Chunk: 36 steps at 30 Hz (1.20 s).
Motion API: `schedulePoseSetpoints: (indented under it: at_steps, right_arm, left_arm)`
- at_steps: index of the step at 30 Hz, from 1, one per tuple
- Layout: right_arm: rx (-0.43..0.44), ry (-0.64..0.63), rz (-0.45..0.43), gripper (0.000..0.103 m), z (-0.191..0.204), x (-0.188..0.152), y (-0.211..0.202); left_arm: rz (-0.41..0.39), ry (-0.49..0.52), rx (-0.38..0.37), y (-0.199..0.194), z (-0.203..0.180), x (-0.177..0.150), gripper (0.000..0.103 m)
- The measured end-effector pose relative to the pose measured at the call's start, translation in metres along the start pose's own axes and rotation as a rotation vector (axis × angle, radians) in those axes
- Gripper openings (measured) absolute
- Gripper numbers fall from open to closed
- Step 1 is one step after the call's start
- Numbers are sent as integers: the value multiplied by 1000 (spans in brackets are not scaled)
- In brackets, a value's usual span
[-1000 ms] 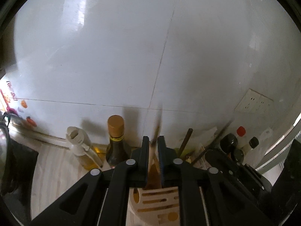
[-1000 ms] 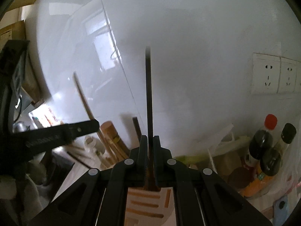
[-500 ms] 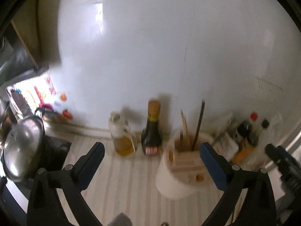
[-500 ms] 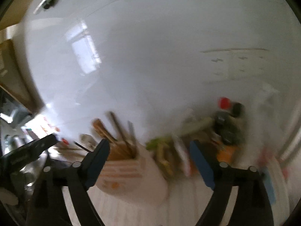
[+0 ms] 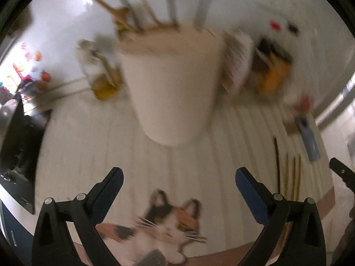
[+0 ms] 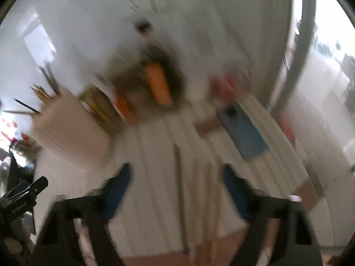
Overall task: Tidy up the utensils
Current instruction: 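Grasp a light wooden chopstick with the right tool while the left tool grasps a dark chopstick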
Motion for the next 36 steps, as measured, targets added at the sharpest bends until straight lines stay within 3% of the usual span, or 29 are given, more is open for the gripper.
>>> schedulePoseSetpoints:
  at_steps: [2, 5, 11, 13, 18, 23, 25, 29, 35, 36]
  right_arm:
    - [-16, 24, 77, 52, -28, -16, 20]
    - [-33, 41, 173, 46, -59, -35, 51]
    - [-12, 14, 292, 42, -76, -59, 103]
    - [-12, -11, 315, 38, -72, -64, 116]
    - [-81, -87, 320, 8, -65, -71, 126]
    - [-105, -38, 326, 7, -92, -77, 121]
    - [-116, -15, 333, 7, -106, -77, 120]
    - [-128, 9, 346, 9, -132, -79, 116]
    - [-140, -4, 347, 9, -134, -78, 116]
    - [-144, -8, 346, 9, -133, -79, 115]
  left_arm:
    - [41, 39, -5, 14, -26, -11, 103]
    - [83, 94, 10, 31, -59, -24, 103]
    - [131, 175, 49, 60, -108, -39, 103]
    - [141, 206, 62, 68, -123, -42, 103]
    - [156, 234, 55, 79, -146, -42, 103]
    - [201, 246, -14, 91, -172, -40, 98]
    - [215, 256, -31, 97, -184, -39, 83]
    - [238, 279, -52, 110, -202, -37, 64]
    - [253, 290, -63, 123, -213, -34, 29]
    - [253, 285, -72, 124, -213, -33, 17]
Point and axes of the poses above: each gripper's, at about its wrist camera, not at the fingertips, and y roughly the way its jaws point, z to its left, x to its top, the point moved 2 cm from there along y, roughly the way its jaws point, and after that the axes turned 4 degrees about -y, right-handed, at the moved point
